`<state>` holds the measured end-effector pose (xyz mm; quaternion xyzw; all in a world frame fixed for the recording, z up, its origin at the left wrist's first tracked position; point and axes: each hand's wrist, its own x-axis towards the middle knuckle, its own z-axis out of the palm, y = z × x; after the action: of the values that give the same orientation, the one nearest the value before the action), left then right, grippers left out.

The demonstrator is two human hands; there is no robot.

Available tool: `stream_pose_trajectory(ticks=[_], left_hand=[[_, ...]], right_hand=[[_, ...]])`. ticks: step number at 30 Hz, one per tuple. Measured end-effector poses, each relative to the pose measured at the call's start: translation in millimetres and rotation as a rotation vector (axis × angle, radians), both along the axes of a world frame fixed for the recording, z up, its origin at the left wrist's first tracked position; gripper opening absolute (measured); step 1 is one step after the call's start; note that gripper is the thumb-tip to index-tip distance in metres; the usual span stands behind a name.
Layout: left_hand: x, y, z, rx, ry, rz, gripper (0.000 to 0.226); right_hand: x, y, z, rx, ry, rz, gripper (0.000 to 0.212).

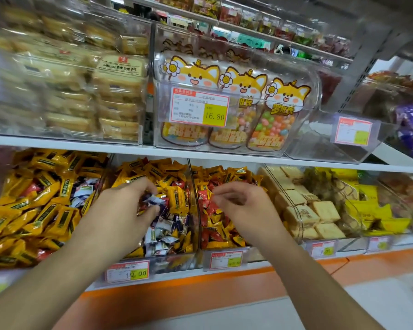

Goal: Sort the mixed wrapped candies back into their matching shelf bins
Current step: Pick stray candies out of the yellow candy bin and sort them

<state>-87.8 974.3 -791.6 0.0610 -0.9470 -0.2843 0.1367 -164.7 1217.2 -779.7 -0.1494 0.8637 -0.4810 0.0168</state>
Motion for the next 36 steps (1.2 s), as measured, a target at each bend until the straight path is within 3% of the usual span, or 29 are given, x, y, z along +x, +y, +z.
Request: stream_pose_trajectory(ticks=[5, 13, 17, 21, 29, 36], left_hand=[[-6.9, 10.2, -16.3, -0.124, -0.071, -0.143, 0.044], [-26.1, 57.3, -32.8, -0.134, -0.101, -0.377, 0.064], [-31.5, 59.5, -37.5, -0.155, -0.048, -0.356, 0.063], [-32.8, 60.4, -35.5, -0.162, -0.015, -0.341, 0.059], [-31.9, 56.5, -42.4, -0.133, -0.017, -0.356, 0.059], [-31.8, 57.2, -40.7, -0.115, -0.028, -0.372, 0.059]], right_hand=[[-36.7, 45.1, -16.3, 0.219, 0.136, -0.195, 0.018], [-51.7, 42.2, -43.4, 0.537, 0.201, 0.097, 0.029], [-65.3, 43.4, -63.5, 0.657, 0.263, -0.027, 0.013], [-75.3, 52.4, -57.4, 0.704, 0.249, -0.132, 0.002], [-74.5, 44.5, -56.2, 0.7, 0.144, -0.042, 0.033], [-77.6, 39.7, -56.7, 0.796, 0.132, -0.074, 0.041]])
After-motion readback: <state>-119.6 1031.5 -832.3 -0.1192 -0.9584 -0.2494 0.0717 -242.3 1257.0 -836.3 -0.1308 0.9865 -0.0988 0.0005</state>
